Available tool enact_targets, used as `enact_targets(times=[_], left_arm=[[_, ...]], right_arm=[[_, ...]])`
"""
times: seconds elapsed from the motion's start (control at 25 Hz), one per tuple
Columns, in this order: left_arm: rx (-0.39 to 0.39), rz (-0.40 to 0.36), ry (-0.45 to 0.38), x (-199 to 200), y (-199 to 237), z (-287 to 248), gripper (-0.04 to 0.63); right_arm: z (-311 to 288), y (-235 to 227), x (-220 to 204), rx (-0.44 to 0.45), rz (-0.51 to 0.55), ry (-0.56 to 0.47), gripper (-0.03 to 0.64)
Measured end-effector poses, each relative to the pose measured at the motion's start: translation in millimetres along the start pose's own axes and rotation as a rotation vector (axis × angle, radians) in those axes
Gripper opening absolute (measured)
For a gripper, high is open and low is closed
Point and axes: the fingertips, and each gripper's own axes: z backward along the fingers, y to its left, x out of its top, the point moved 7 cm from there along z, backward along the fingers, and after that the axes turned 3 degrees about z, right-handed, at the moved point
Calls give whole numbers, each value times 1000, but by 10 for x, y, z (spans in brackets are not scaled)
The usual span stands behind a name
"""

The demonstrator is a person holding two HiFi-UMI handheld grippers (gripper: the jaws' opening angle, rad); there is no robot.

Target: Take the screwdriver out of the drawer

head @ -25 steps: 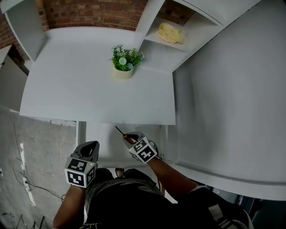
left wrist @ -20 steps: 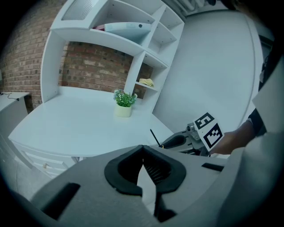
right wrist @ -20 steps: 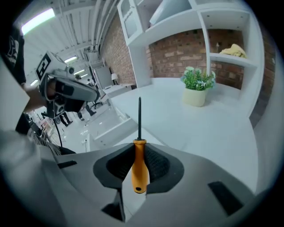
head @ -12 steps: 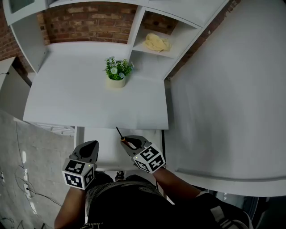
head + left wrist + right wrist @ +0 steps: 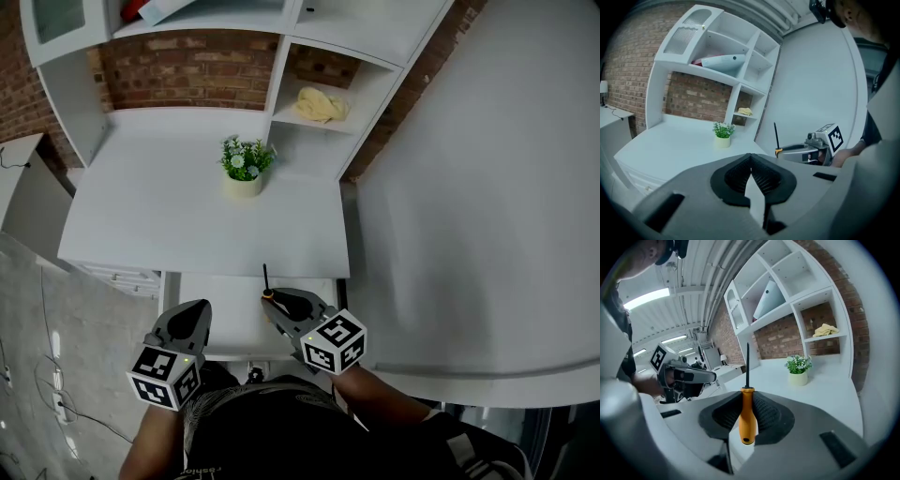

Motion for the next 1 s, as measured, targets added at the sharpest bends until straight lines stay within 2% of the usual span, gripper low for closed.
enact_targets(times=[0.52, 1.0], left_arm=[[-88, -33, -36, 123, -10, 308, 17], [-178, -56, -17, -33, 93, 971, 17]], right_arm=[[229, 374, 151, -103, -1, -60, 75], [247, 1138, 4, -187, -70, -94, 75]])
